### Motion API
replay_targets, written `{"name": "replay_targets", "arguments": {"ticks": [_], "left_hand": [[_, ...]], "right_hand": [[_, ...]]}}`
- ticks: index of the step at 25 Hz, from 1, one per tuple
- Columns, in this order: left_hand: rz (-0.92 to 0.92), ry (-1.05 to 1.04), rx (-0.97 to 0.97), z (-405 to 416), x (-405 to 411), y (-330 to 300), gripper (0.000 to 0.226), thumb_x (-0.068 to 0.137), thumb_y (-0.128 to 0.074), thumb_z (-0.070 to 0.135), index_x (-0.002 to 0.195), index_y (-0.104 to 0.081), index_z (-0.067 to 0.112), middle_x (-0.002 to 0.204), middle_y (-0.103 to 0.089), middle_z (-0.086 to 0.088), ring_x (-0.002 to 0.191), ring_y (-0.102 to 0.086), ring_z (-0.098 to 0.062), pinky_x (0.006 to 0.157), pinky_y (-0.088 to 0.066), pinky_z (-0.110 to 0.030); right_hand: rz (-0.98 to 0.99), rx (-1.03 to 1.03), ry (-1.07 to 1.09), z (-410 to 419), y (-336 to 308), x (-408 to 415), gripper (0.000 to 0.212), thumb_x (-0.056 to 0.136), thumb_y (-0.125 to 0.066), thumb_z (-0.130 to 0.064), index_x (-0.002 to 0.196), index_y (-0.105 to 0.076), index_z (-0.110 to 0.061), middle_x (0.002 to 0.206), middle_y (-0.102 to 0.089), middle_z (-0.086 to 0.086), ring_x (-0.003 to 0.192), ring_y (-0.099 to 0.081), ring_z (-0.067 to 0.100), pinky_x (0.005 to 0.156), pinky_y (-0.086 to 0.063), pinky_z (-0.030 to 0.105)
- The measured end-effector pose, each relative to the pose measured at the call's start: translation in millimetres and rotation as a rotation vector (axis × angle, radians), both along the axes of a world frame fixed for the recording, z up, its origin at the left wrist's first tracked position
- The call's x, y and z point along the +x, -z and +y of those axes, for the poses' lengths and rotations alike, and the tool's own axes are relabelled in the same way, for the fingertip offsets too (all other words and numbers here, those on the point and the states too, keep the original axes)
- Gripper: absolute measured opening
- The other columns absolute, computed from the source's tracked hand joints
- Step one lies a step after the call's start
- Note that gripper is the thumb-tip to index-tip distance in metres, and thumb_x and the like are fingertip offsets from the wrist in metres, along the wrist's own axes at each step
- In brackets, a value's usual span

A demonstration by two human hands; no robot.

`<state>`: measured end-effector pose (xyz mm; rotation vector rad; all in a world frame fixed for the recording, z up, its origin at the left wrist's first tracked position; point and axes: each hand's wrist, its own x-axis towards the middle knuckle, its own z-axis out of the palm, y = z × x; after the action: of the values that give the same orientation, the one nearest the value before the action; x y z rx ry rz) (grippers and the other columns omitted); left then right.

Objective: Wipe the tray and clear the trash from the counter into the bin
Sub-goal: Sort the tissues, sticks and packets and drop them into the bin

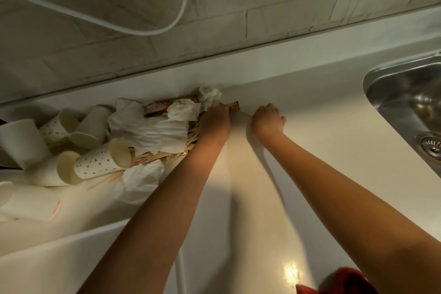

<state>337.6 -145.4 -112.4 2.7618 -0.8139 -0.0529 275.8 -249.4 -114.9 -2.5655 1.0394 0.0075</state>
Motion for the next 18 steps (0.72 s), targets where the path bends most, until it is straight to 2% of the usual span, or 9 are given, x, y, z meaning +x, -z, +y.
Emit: {"name": "replay_targets", "arguments": {"ticks": [4, 8, 10, 12, 14, 16, 18], "left_hand": [[0.039, -0.005, -0.294, 8, -7, -17, 0.029, 0.096, -0.040, 0.014, 0.114, -0.062, 0.008, 0.107, -0.067, -0.016, 0.100, -0.061, -0.033, 0.080, -0.047, -0.037], [0.180, -0.059, -0.419, 10, -19, -44, 0.023, 0.091, -0.047, 0.015, 0.104, -0.063, 0.006, 0.105, -0.066, -0.015, 0.098, -0.060, -0.029, 0.073, -0.040, -0.027], [0.363, -0.123, -0.560, 11, -33, -60, 0.021, 0.085, -0.052, 0.018, 0.101, -0.064, 0.011, 0.100, -0.068, -0.010, 0.091, -0.063, -0.025, 0.073, -0.047, -0.028], [0.637, -0.217, -0.813, 18, -56, -76, 0.018, 0.083, -0.051, 0.012, 0.097, -0.061, 0.016, 0.092, -0.067, -0.005, 0.081, -0.066, -0.020, 0.076, -0.057, -0.036], [0.826, -0.288, -1.008, 29, -85, -86, 0.017, 0.088, -0.048, 0.002, 0.096, -0.055, 0.015, 0.084, -0.063, -0.001, 0.073, -0.063, -0.014, 0.070, -0.056, -0.030], [0.949, -0.317, -1.135, 45, -116, -94, 0.015, 0.091, -0.048, 0.001, 0.099, -0.054, 0.011, 0.081, -0.060, -0.002, 0.068, -0.060, -0.012, 0.058, -0.055, -0.021], [1.048, -0.317, -1.208, 60, -147, -98, 0.013, 0.092, -0.048, 0.001, 0.100, -0.054, 0.009, 0.080, -0.061, -0.004, 0.066, -0.061, -0.012, 0.051, -0.054, -0.018]], "right_hand": [[0.021, -0.003, -0.023, -3, -3, -12, 0.030, 0.092, -0.039, -0.008, 0.118, -0.053, -0.001, 0.123, -0.047, 0.015, 0.116, -0.046, 0.030, 0.096, -0.037, 0.035], [0.063, 0.182, 0.010, -9, -10, -31, 0.031, 0.091, -0.049, -0.013, 0.117, -0.057, 0.002, 0.123, -0.054, 0.019, 0.111, -0.055, 0.034, 0.089, -0.044, 0.034], [0.020, 0.302, 0.039, -11, -16, -47, 0.028, 0.093, -0.050, -0.013, 0.113, -0.058, 0.005, 0.117, -0.058, 0.020, 0.104, -0.058, 0.034, 0.080, -0.044, 0.034], [-0.041, 0.464, 0.100, -7, -23, -69, 0.026, 0.095, -0.046, -0.014, 0.108, -0.058, 0.006, 0.106, -0.058, 0.020, 0.092, -0.055, 0.029, 0.075, -0.041, 0.033], [-0.097, 0.625, 0.159, -1, -29, -96, 0.022, 0.097, -0.042, -0.012, 0.090, -0.058, 0.000, 0.091, -0.055, 0.015, 0.076, -0.049, 0.023, 0.066, -0.038, 0.031], [-0.234, 0.747, 0.210, 9, -38, -129, 0.026, 0.096, -0.037, -0.006, 0.074, -0.051, -0.009, 0.078, -0.054, 0.008, 0.063, -0.045, 0.017, 0.057, -0.036, 0.026], [-0.404, 0.806, 0.260, 22, -51, -169, 0.028, 0.093, -0.034, -0.001, 0.073, -0.047, -0.014, 0.070, -0.052, 0.003, 0.058, -0.042, 0.015, 0.055, -0.035, 0.024]]}}
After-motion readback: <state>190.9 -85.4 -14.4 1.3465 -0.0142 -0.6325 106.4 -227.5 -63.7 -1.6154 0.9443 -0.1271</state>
